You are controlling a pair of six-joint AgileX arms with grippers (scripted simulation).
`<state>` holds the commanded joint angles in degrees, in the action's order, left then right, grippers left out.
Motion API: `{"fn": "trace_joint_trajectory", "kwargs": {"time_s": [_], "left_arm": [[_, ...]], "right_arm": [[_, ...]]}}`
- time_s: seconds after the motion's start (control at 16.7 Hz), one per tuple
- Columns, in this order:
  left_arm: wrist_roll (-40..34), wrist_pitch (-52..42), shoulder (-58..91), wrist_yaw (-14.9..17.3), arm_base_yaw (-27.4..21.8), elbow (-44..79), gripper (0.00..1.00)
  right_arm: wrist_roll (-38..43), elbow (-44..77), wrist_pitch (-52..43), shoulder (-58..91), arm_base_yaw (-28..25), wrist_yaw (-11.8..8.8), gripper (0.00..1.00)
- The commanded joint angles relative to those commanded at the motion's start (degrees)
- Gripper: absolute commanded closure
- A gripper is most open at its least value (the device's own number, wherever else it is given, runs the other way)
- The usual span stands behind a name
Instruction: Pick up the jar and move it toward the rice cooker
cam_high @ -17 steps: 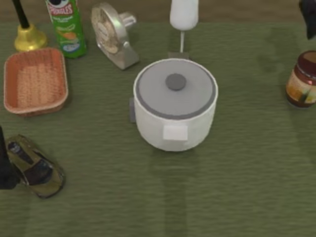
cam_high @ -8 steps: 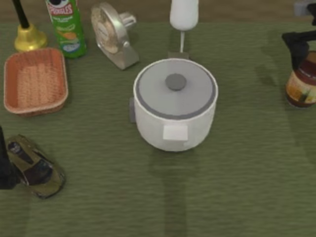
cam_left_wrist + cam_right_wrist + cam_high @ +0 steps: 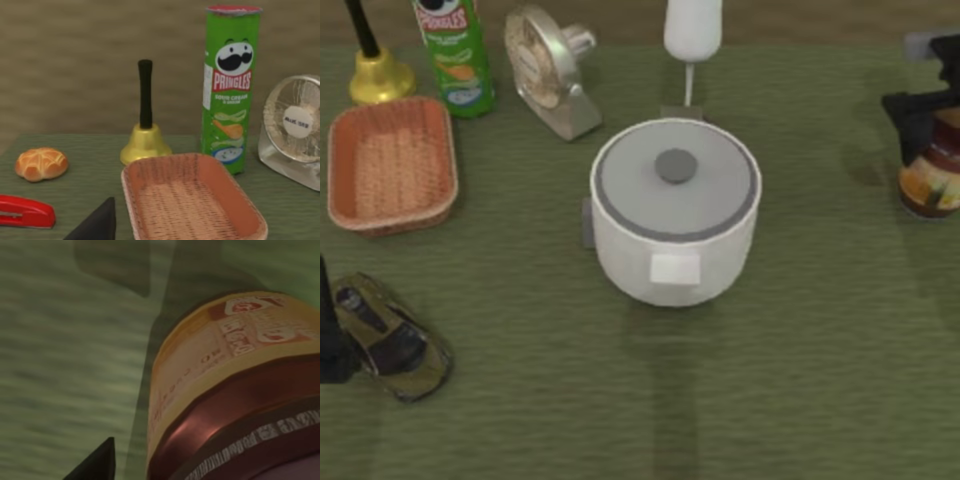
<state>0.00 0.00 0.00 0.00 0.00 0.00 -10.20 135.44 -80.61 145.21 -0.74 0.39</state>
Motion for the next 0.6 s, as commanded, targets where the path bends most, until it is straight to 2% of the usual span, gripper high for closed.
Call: {"fn": "trace_joint_trajectory", "kwargs": {"time_s": [0.18, 0.42, 0.6], "left_arm": [[0.0, 0.0, 0.0, 0.0, 0.0, 0.0, 0.00], [0.0, 0.0, 0.0, 0.0, 0.0, 0.0, 0.00], [0.0, 0.0, 0.0, 0.0, 0.0, 0.0, 0.00]], "right_arm": [[0.0, -4.4, 4.0, -0.7, -0.1, 0.0, 0.00], [0.1, -4.6, 4.2, -0.8, -0.1, 0.0, 0.00], [0.1, -4.6, 4.2, -0.8, -0.1, 0.0, 0.23]]}}
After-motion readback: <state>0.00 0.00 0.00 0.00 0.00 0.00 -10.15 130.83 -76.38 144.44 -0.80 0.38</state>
